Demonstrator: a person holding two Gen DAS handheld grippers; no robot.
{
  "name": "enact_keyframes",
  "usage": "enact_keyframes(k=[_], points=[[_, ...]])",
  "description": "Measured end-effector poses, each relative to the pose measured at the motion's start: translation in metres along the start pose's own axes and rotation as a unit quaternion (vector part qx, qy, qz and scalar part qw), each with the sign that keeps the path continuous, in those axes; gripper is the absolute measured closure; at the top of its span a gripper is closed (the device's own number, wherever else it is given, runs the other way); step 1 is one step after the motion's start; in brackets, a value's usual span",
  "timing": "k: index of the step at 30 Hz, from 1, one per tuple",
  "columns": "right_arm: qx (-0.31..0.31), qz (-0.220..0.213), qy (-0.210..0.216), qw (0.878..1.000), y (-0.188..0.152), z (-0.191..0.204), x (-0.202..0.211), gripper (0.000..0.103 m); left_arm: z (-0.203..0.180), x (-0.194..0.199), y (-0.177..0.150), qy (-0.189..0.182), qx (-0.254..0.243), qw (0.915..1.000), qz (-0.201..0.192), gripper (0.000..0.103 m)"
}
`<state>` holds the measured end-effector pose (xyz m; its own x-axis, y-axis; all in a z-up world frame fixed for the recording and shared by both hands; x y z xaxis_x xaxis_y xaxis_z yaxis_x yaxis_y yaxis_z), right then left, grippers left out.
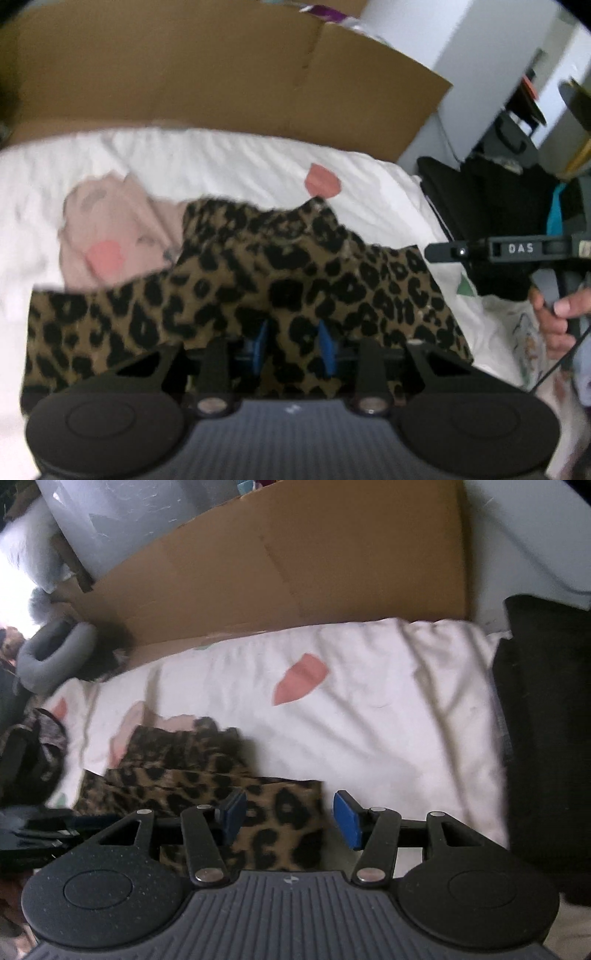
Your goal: Fold clothes
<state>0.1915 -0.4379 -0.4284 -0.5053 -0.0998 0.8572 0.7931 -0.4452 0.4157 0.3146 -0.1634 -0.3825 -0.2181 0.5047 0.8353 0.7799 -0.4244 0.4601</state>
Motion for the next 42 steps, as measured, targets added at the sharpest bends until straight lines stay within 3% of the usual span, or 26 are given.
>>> enact_keyframes(k=[4, 7, 13, 18, 20, 21, 22, 23, 24, 31, 35, 38, 42], points=[[-0.020, 0.024, -0.002, 1.000, -0.006, -0.013, -0.010, 0.046, -0.010, 0.006, 0.016, 0.025, -0.055, 0.9980, -0.016, 0.069], [-0.026, 0.032, 0.005, 0.999, -0.010, -0.016, -0.015, 0.046, -0.019, 0.007, 0.024, 0.031, -0.112, 0.9932, -0.004, 0.066], [-0.039, 0.034, 0.017, 0.999, -0.011, -0.018, -0.018, 0.048, -0.028, 0.001, 0.031, 0.057, -0.157, 0.9859, -0.001, 0.066], [-0.032, 0.033, 0.023, 0.999, -0.008, -0.016, -0.020, 0.062, -0.030, -0.010, 0.028, 0.064, -0.189, 0.9795, 0.029, 0.066], [-0.030, 0.034, 0.027, 0.999, -0.006, -0.017, -0.021, 0.074, -0.029, -0.011, 0.029, 0.070, -0.194, 0.9780, 0.028, 0.067], [-0.028, 0.034, 0.029, 0.999, -0.006, -0.016, -0.022, 0.084, -0.028, -0.011, 0.029, 0.073, -0.197, 0.9773, 0.027, 0.075], [-0.025, 0.034, 0.031, 0.999, -0.005, -0.016, -0.022, 0.086, -0.027, -0.012, 0.029, 0.076, -0.200, 0.9766, 0.027, 0.081], [-0.022, 0.034, 0.030, 0.999, -0.004, -0.015, -0.022, 0.092, -0.027, -0.012, 0.030, 0.079, -0.203, 0.9757, 0.026, 0.098], [-0.018, 0.031, 0.027, 0.999, -0.004, -0.014, -0.021, 0.099, -0.027, -0.012, 0.030, 0.079, -0.207, 0.9748, 0.026, 0.103], [-0.002, 0.006, 0.024, 1.000, 0.004, -0.010, -0.002, 0.102, -0.029, 0.005, 0.035, 0.090, -0.215, 0.9723, -0.021, 0.103], [-0.009, 0.010, 0.019, 1.000, 0.006, -0.013, -0.007, 0.102, -0.026, 0.003, 0.038, 0.078, -0.216, 0.9732, -0.009, 0.103], [-0.019, 0.018, 0.019, 0.999, 0.005, -0.017, -0.015, 0.101, -0.018, 0.006, 0.034, 0.081, -0.198, 0.9768, -0.010, 0.103], [-0.032, 0.026, 0.022, 0.999, 0.005, -0.022, -0.020, 0.099, 0.007, 0.018, 0.025, 0.080, -0.138, 0.9871, -0.015, 0.092]])
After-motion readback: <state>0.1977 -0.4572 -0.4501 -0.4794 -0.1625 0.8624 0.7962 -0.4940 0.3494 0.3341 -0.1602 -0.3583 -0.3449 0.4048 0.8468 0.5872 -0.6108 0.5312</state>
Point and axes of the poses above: each gripper's, at about its wrist camera, not at the fingertips, and x roughly against the way its jaws point, z to its left, y to its top, the point moved 3 cm from there along -x, roughly the way its jaws point, and after that the axes turned 10 degrees about z, right-handed, at the moved point
